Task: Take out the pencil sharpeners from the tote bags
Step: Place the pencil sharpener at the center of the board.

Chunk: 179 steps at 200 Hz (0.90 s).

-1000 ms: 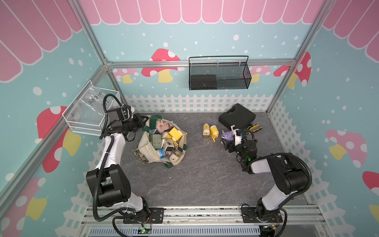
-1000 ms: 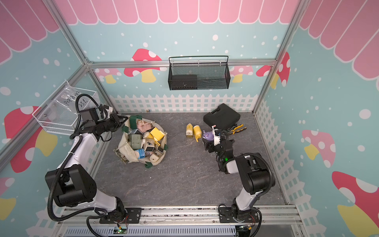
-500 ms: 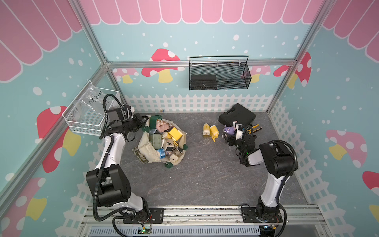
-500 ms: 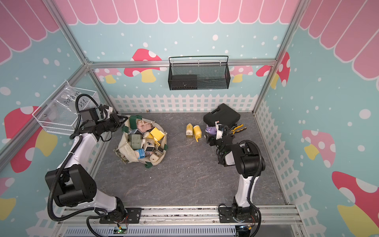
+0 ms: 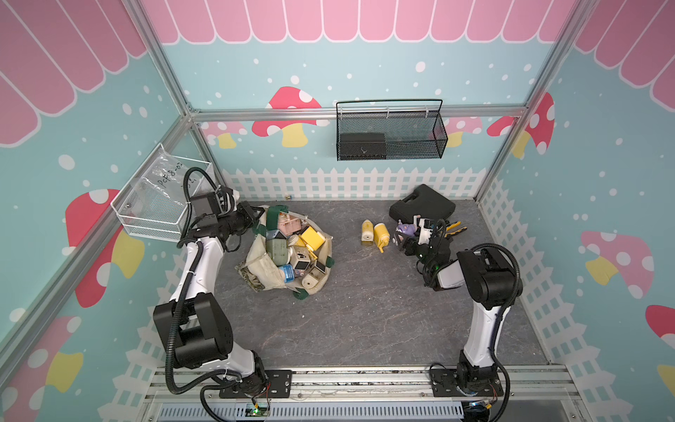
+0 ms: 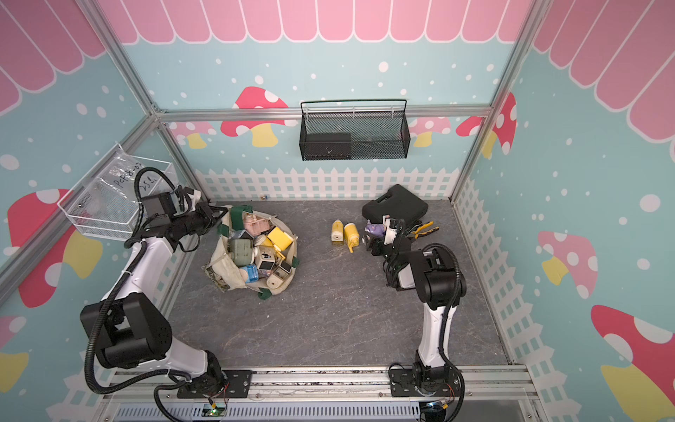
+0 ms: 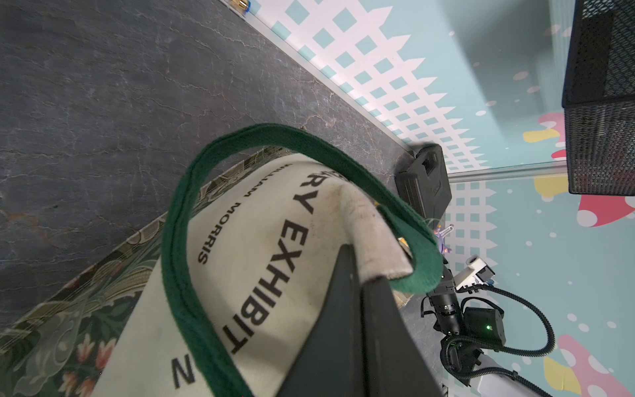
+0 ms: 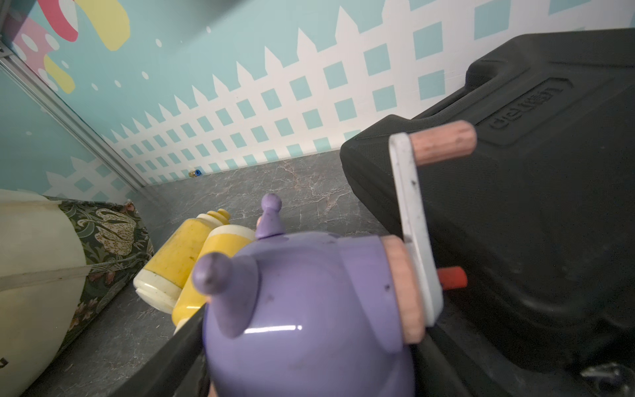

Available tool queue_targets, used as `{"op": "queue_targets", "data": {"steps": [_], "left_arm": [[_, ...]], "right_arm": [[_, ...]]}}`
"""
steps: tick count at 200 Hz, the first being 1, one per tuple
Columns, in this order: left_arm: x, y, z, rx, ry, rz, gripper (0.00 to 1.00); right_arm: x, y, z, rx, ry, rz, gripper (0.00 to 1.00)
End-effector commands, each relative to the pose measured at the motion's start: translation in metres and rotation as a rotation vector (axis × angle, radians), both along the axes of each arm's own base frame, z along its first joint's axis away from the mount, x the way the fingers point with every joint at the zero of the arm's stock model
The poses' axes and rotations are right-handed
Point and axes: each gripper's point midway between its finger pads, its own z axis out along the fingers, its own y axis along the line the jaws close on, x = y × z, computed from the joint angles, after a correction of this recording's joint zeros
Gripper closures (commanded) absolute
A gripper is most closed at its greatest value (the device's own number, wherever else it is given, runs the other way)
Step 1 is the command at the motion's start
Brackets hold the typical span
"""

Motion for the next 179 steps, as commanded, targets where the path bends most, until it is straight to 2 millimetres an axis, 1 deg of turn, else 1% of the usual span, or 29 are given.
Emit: {"op": "queue_targets", "data": {"steps": [1,36,59,103,179], "left_arm": [[0.003,0.006,0.010,-0.003,-0.039,0.010,1.00],[0.003,0.007,0.011,-0.004,-0.041,0.012,1.00],[0.002,0.007,0.011,-0.004,-0.041,0.011,1.00],[0.002,0.006,0.012,-0.005,-0.043,0.009,1.00],[0.002,0.008,0.013,-0.004,-0.046,0.012,1.00]], "right_arm": [[0.013,-0.002,0.002,0.015,0.010,-0.019,0.51],[0.022,-0.003,-0.007,0.014,0.058,-0.026,0.50],[0.024,0.001,-0.009,0.013,0.071,-0.002,0.48],[0.026,0.004,-0.014,0.019,0.100,0.011,0.40],[0.027,0.007,-0.014,0.017,0.098,0.024,0.28]]}}
